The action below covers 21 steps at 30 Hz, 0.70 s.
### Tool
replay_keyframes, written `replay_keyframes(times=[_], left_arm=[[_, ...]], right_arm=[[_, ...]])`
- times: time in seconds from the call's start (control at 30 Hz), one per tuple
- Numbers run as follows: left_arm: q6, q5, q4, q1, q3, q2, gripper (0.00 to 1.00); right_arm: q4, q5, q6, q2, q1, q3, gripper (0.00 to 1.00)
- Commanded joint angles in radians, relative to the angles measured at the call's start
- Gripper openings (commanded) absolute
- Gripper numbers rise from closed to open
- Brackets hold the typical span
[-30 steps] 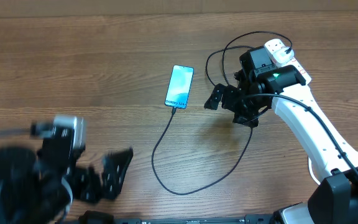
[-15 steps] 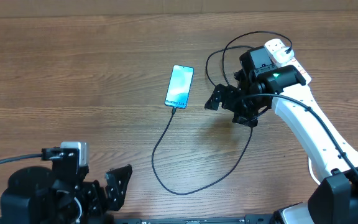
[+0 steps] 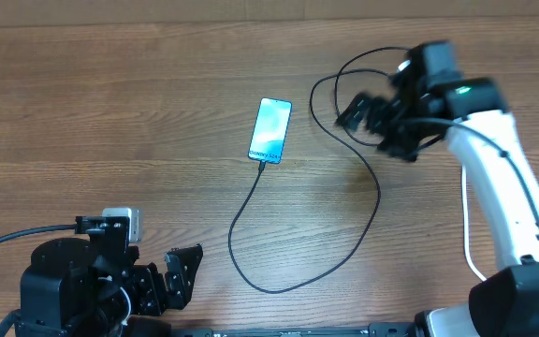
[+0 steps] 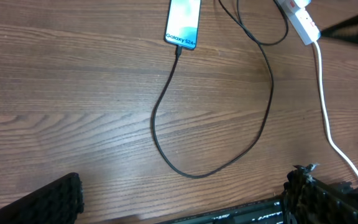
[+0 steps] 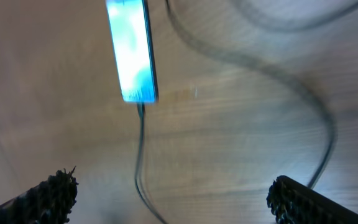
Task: Plug charger to phone and switch on socket
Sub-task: 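Move the right gripper over the white power strip's switch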
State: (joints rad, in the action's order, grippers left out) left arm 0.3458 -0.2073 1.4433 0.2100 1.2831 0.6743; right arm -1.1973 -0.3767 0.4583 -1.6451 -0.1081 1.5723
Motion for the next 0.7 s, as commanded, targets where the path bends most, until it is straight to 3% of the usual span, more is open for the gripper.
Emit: replay_keyframes(times=[0.0,0.17,0.37,0.47,0.67], left_arm=[[0.018,0.008,-0.005,0.006,-0.005,-0.007,0.99],[0.018,0.008,-0.004,0.006,-0.005,-0.007,1.0],[0.018,0.008,-0.004,0.006,-0.005,-0.007,1.0],[0.018,0.008,-0.004,0.006,-0.005,-0.007,1.0],[0.017,0.008,-0.004,0.006,-0.005,-0.007,0.99]], right_arm=[[-0.022,0.093,-0.03,0.006,0.073,0.127,1.0],[-0.071,0.232,-0.083,-0.019,0.177,0.288,1.0],[-0.143,0.245,-0.195,-0.165,0.251,0.514,1.0],[-0.068,0.284,-0.257,-0.219,0.269,0.554,1.0],[0.075,0.559,-0.258,-0.302,0.304,0.552,1.0]])
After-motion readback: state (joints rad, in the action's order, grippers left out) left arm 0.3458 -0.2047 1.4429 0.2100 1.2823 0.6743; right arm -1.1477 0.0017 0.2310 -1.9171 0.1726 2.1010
